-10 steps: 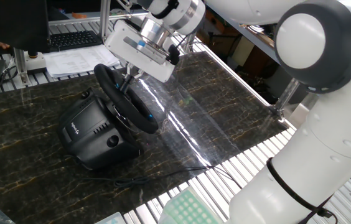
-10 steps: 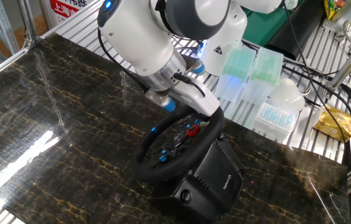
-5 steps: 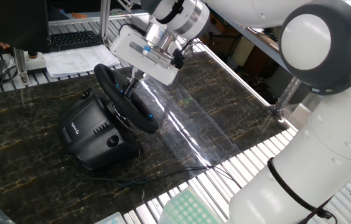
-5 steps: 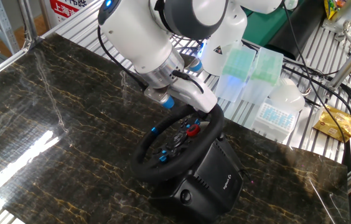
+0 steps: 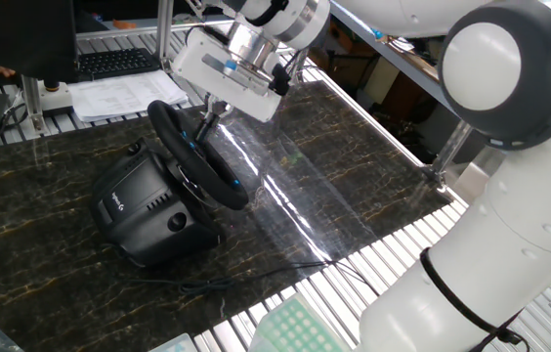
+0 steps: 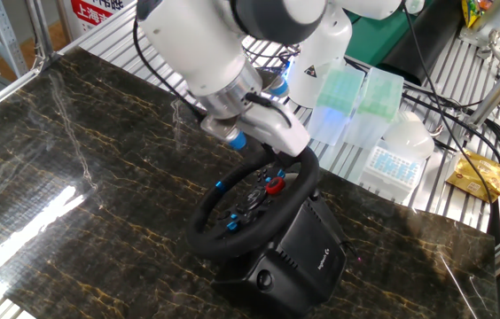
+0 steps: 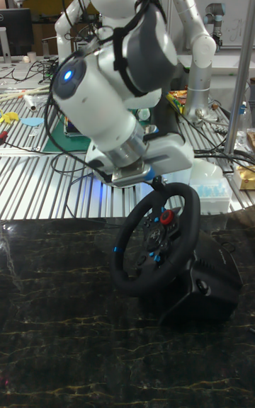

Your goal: Rotate the steering wheel 90 degrees clockwise

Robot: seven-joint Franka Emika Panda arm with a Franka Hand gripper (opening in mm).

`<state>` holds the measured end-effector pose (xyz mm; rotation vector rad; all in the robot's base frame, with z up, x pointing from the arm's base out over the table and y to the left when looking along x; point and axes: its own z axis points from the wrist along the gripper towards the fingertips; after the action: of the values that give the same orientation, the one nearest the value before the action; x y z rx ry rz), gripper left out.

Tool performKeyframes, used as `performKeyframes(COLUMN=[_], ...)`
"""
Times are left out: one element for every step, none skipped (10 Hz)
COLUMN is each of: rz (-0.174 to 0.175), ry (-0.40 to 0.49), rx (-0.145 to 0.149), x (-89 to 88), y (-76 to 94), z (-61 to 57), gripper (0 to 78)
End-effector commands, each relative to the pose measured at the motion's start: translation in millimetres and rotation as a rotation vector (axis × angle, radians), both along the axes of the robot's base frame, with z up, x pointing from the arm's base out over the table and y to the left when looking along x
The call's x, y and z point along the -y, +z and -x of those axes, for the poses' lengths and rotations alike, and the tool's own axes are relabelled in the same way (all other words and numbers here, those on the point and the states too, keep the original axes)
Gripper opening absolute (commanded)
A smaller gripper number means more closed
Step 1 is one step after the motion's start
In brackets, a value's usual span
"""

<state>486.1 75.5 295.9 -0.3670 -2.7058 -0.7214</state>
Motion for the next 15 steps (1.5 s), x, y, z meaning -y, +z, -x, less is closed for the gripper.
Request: performKeyframes(rz=[0.127, 0.151, 0.189, 0.255, 0.319, 0.331, 0.354, 0.394, 0.446, 0.451, 0.475, 0.500, 0.525, 0.543, 0.551], ry=[0.019, 0.033, 0.057, 0.106, 0.148, 0.152, 0.156, 0.172, 0.199, 0.202, 0.222, 0.222, 0.214, 0.206, 0.208], rx=[0.110, 0.128, 0.145, 0.162, 0.179, 0.194, 0.214, 0.228, 0.250, 0.258, 0.267, 0.271, 0.270, 0.276, 0.277], x=[7.1, 9.0, 12.0, 16.7, 22.0, 26.3, 29.7, 32.9, 42.3, 49.7, 58.0, 60.9, 59.1, 59.3, 59.7], y=[22.7, 28.3, 36.4, 46.5, 55.7, 63.0, 69.1, 72.9, 77.2, 78.1, 80.0, 82.3, 83.4, 83.6, 83.7], z=[0.9, 1.2, 1.2, 1.9, 3.6, 4.8, 4.7, 5.5, 8.1, 9.1, 11.0, 12.6, 13.2, 13.3, 12.7], gripper=[0.0, 0.0, 0.0, 0.0, 0.0, 0.0, 0.0, 0.0, 0.0, 0.0, 0.0, 0.0, 0.0, 0.0, 0.0])
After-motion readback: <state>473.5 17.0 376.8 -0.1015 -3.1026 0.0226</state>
